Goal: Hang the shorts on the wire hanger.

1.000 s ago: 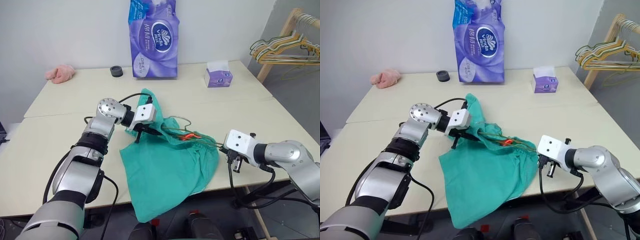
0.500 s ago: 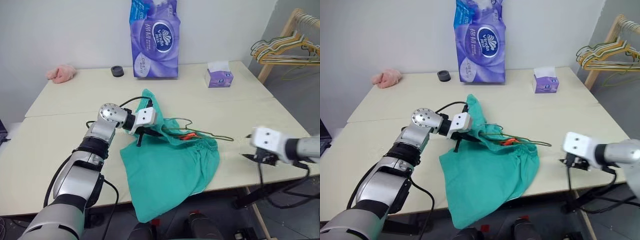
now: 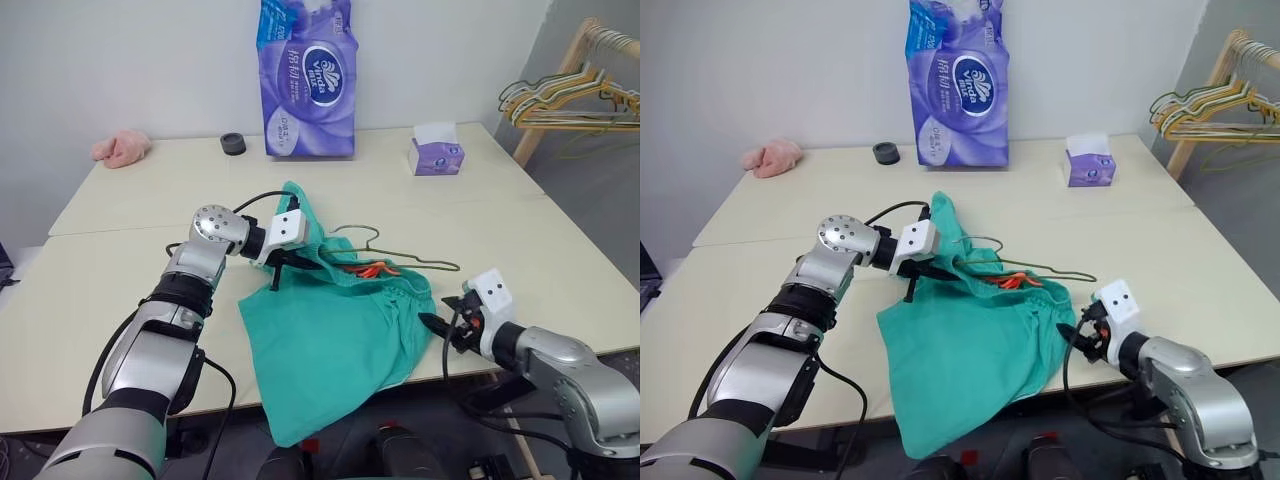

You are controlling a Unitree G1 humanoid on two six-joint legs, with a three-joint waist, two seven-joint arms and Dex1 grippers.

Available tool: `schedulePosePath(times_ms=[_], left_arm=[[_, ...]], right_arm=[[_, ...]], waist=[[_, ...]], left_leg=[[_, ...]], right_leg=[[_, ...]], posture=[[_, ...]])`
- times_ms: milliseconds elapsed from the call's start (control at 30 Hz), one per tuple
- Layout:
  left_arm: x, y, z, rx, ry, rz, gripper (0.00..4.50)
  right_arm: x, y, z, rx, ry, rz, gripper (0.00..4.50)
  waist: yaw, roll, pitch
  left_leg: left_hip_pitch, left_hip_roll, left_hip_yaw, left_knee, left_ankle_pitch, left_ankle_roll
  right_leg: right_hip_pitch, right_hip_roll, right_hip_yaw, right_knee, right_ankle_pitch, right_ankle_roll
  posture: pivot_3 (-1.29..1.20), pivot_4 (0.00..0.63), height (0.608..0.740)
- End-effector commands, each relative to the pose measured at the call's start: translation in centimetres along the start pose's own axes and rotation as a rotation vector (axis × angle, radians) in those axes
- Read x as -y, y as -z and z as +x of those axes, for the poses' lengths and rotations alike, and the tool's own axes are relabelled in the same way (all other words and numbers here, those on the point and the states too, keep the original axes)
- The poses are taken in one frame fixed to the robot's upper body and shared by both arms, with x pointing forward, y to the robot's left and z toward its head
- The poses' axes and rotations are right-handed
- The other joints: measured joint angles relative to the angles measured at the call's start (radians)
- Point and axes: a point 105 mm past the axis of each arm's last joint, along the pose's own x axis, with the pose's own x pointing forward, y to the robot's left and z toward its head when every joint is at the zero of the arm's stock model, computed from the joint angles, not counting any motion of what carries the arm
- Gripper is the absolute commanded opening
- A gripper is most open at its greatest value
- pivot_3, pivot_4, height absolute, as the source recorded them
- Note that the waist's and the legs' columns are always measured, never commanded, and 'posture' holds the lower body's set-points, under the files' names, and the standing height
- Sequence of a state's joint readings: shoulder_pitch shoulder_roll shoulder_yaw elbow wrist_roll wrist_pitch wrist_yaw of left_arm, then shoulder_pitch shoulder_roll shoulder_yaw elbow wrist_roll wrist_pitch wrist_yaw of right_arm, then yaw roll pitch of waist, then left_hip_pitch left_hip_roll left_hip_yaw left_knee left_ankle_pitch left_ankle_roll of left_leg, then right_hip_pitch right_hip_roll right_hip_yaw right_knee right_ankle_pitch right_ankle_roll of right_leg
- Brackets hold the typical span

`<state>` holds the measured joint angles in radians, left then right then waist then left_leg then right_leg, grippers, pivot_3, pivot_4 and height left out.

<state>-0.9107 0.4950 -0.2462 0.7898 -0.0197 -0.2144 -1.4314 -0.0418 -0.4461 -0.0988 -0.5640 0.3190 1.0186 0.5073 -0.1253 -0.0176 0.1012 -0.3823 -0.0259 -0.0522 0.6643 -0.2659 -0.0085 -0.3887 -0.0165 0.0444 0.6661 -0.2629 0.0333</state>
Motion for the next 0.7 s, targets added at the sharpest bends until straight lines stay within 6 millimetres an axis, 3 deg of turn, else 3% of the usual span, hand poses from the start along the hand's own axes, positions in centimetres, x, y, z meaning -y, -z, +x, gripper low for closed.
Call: schedulePosePath(times_ms=[33, 333, 467, 633, 700], left_arm=[[-1.3, -1.6, -1.0, 0.029, -0.047, 0.042, 0.00], [-1.4, -1.8, -1.0, 0.034, -0.055, 0.043, 0.00], [-1.4, -1.8, -1.0, 0.033, -0.059, 0.043, 0.00], [-1.4, -1.8, -1.1, 0.031, -0.060, 0.043, 0.00], [-1.4, -1.9, -1.1, 0.032, -0.061, 0.044, 0.00]], right_arm=[[0.6, -0.8, 0.1, 0.024, 0.034, 0.045, 3.35], [-1.1, -1.4, 1.8, 0.040, -0.083, 0.150, 3.35], [-1.0, -1.6, 2.2, 0.043, -0.063, 0.129, 3.35], [-1.3, -1.3, 2.8, 0.033, -0.057, 0.118, 4.48], [-1.2, -1.0, 2.9, 0.018, -0.042, 0.108, 4.48]], waist=[[0.000, 0.000, 0.000], [-0.017, 0.000, 0.000], [-0.018, 0.000, 0.000], [-0.017, 0.000, 0.000], [-0.018, 0.000, 0.000]], left_leg=[[0.000, -0.001, 0.000, 0.000, 0.000, 0.000], [0.000, 0.000, -0.001, -0.001, 0.000, 0.000], [0.000, 0.000, -0.001, -0.001, 0.000, 0.000], [0.000, 0.000, -0.001, -0.001, 0.000, 0.000], [0.000, 0.000, -0.001, -0.001, 0.000, 0.000]], right_leg=[[0.000, 0.000, 0.000, 0.000, 0.000, 0.000], [0.000, 0.000, -0.001, 0.001, 0.000, 0.000], [0.000, 0.000, -0.001, 0.000, 0.000, 0.000], [0.000, 0.000, -0.001, 0.000, 0.000, 0.000], [0.000, 0.000, -0.001, 0.001, 0.000, 0.000]], posture=[[-0.20, 0.057, 0.740], [-0.19, 0.054, 0.740], [-0.19, 0.054, 0.740], [-0.19, 0.054, 0.740], [-0.19, 0.053, 0.740]])
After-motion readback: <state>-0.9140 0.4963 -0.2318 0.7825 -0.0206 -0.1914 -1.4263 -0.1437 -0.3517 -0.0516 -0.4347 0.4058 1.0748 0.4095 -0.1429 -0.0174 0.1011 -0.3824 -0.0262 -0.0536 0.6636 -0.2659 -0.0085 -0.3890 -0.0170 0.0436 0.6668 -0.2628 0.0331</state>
